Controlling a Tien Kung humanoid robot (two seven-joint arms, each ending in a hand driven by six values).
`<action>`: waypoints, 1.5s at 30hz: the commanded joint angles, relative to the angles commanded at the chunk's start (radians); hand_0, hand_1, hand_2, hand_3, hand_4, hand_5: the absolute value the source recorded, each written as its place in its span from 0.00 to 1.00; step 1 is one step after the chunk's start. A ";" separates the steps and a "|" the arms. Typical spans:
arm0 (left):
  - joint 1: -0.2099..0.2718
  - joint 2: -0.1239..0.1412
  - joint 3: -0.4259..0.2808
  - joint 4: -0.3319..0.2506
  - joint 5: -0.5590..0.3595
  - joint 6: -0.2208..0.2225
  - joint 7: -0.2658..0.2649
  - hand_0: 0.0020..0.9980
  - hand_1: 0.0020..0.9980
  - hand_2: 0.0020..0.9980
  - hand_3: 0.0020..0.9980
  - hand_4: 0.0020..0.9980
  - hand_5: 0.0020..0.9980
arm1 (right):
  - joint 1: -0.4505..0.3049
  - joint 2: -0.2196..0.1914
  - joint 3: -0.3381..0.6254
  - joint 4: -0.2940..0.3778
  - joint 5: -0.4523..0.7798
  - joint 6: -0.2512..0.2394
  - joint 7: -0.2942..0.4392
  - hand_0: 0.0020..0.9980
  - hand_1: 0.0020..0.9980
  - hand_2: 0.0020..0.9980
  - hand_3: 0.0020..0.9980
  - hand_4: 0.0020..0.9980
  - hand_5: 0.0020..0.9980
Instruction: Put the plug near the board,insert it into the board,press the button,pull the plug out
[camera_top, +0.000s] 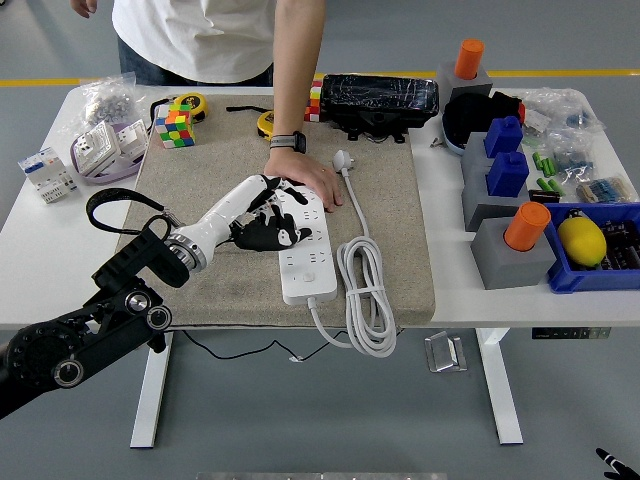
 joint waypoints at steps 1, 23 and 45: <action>-0.006 -0.004 0.007 0.017 0.021 0.017 -0.006 0.39 0.52 0.52 0.55 0.91 0.31 | 0.000 0.000 0.000 0.000 0.000 0.000 0.000 0.62 0.67 0.64 0.57 0.98 0.59; -0.090 -0.055 0.148 0.256 0.050 0.024 0.001 0.63 0.72 0.71 0.75 1.00 0.44 | -0.001 -0.001 -0.002 0.001 0.004 0.000 0.000 0.62 0.67 0.64 0.57 0.98 0.59; -0.133 -0.077 0.243 0.343 -0.017 0.102 -0.058 0.34 0.44 0.51 0.55 0.73 0.04 | 0.000 -0.004 -0.003 0.006 0.001 0.000 -0.001 0.62 0.67 0.64 0.57 0.98 0.59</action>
